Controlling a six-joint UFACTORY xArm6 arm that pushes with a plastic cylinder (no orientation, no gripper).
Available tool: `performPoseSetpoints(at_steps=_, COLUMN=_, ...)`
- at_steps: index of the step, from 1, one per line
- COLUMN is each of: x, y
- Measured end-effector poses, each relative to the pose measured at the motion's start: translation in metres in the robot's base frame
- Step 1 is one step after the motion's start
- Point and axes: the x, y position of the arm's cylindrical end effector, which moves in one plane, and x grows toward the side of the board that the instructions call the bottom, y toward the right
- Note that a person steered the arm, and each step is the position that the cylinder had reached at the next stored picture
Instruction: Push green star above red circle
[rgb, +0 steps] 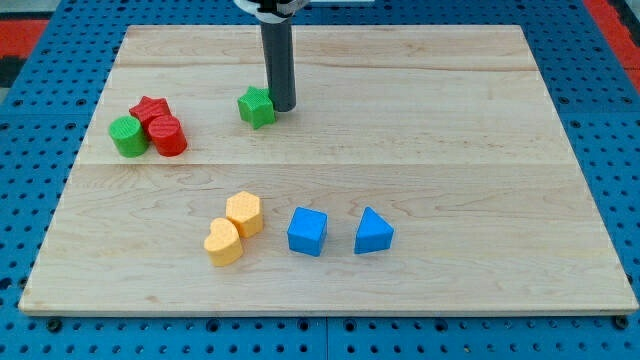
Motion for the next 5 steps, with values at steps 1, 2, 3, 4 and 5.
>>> performPoseSetpoints(at_steps=1, x=0.004, y=-0.057)
performPoseSetpoints(at_steps=2, x=0.006, y=-0.094)
performPoseSetpoints(at_steps=3, x=0.007, y=-0.113)
performPoseSetpoints(at_steps=4, x=0.007, y=-0.106)
performPoseSetpoints(at_steps=5, x=-0.004, y=-0.051)
